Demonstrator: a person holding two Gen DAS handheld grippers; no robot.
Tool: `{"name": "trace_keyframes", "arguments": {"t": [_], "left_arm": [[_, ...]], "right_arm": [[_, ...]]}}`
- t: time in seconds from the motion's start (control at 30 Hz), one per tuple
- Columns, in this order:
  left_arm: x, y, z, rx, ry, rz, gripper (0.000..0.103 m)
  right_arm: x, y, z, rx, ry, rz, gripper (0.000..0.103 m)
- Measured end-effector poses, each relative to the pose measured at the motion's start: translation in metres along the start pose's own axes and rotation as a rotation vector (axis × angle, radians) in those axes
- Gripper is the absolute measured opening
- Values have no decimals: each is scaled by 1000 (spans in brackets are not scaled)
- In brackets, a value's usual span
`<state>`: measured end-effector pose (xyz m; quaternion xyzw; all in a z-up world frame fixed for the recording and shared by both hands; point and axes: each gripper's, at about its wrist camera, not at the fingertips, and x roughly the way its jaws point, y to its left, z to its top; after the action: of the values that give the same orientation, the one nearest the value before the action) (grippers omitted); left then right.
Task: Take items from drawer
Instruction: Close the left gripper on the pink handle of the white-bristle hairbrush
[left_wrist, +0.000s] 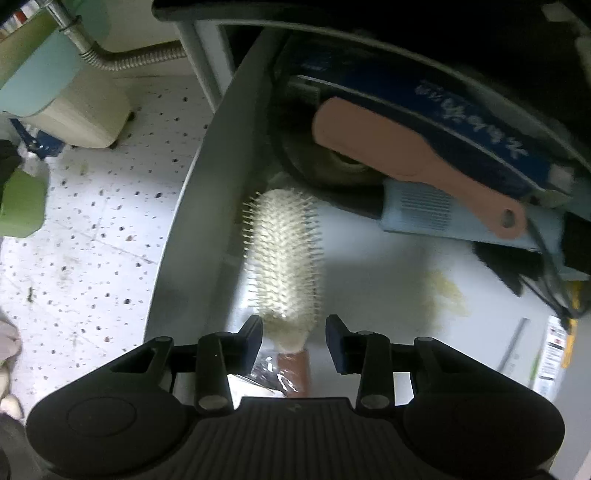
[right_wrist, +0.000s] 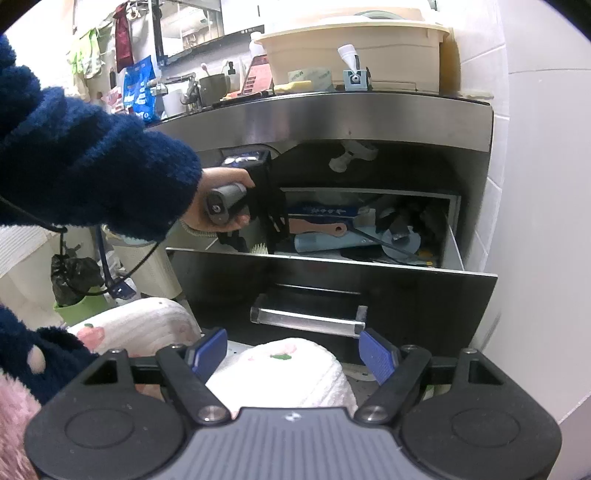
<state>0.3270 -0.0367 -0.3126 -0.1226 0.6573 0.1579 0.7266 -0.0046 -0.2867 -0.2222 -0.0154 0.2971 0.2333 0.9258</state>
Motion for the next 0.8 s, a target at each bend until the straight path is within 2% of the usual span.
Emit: {"name": "trace_keyframes", "arguments": {"t": [0.47,0.57,0.63,0.67,0.7,0.8], "left_arm": [[15,-19,10,40,18,70,55],[19,-22,12,55,20,83,54],[20,-23,11,60,18,98,50],[20,-22,11,57,15,108,42],[20,-22,11,52,14,112,42],[18,-21,12,36,23,75,42]], "right_arm": [[1,4,6,5,-1,7,78],[1,4,7,3,2,6,78],[1,4,8,4,1,7,78],[1,4,8,5,0,5,78],[1,4,9,7,1,5,78],[4,5,10,11,6,10,78]]}}
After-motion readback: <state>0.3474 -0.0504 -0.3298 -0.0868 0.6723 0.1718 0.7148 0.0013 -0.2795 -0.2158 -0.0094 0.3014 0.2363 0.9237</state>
